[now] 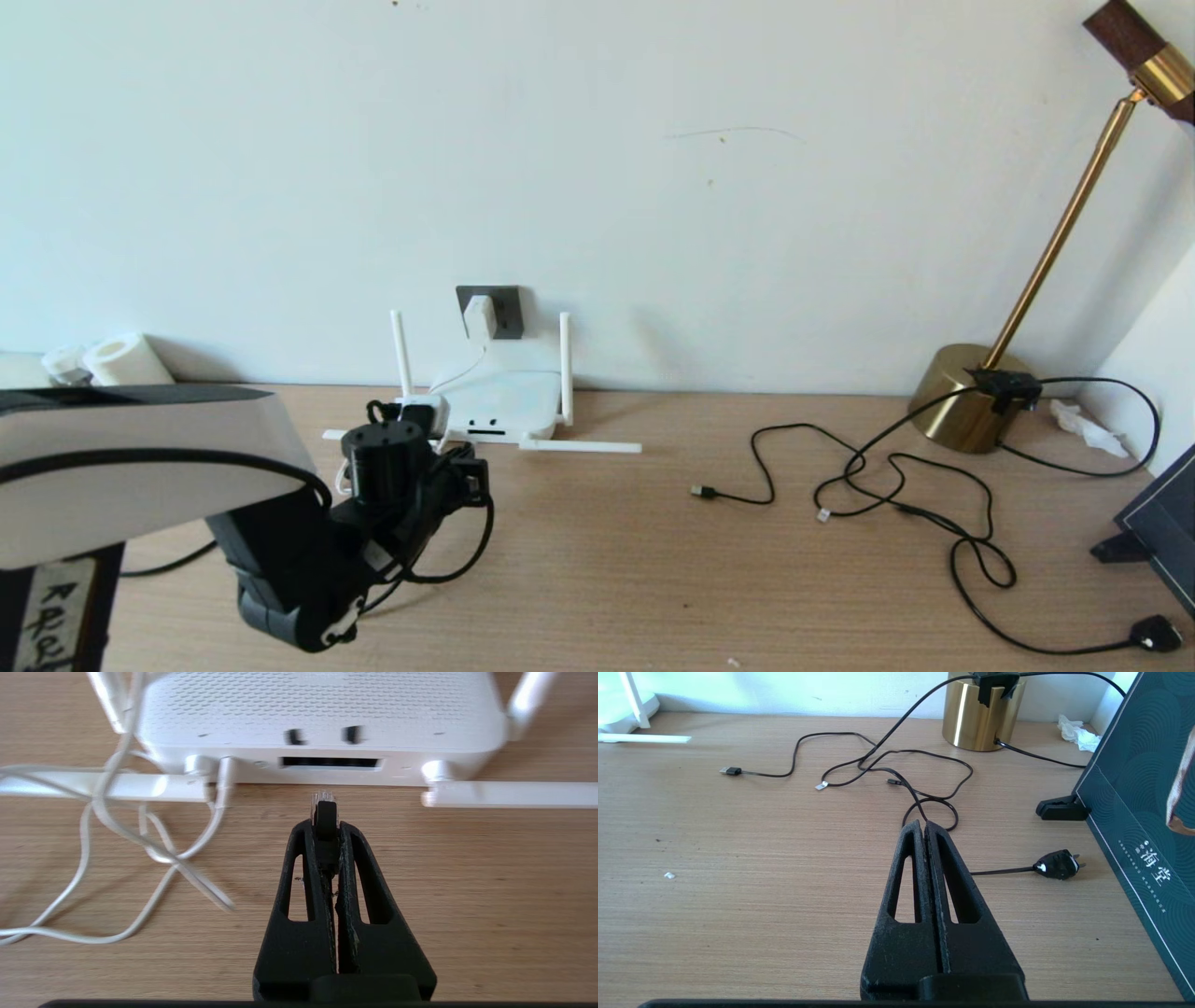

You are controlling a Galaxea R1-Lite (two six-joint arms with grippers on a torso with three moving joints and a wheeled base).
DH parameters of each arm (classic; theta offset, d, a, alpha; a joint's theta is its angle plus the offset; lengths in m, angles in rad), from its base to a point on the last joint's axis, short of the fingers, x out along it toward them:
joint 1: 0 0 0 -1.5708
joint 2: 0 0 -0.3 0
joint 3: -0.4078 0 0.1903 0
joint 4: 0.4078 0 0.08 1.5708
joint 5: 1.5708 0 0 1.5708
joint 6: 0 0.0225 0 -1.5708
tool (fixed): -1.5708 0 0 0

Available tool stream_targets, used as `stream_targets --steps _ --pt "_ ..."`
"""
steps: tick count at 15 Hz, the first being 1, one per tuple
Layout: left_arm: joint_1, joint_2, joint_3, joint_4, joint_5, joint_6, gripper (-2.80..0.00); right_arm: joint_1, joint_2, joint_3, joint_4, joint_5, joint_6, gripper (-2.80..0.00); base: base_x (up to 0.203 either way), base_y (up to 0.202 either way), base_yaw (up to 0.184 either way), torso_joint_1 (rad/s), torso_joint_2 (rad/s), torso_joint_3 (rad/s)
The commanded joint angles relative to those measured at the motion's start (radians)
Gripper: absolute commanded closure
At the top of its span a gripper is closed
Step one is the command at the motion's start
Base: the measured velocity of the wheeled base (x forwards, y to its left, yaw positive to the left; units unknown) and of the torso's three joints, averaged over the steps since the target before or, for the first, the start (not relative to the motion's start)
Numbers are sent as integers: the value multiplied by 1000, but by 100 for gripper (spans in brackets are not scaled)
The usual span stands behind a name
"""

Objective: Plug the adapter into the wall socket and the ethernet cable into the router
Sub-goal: Align cable and router interface, then plug cable into router interface

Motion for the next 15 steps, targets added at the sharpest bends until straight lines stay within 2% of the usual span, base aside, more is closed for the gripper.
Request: stream_targets --steps 1,7,10,15 --pt "-3 -3 -2 -7 0 -2 0 0 2 0 -1 0 -1 0 0 0 0 0 0 0" --pt "-3 10 -11 -7 -7 -19 0 0 1 0 -1 0 1 0 0 0 0 0 0 0" --pt "-3 16 -15 -7 -32 -25 0 0 2 0 -1 0 1 0 0 0 0 0 0 0" --pt "-3 51 -48 -9 -29 -25 0 0 2 0 -1 0 0 0 0 0 0 0 0 0"
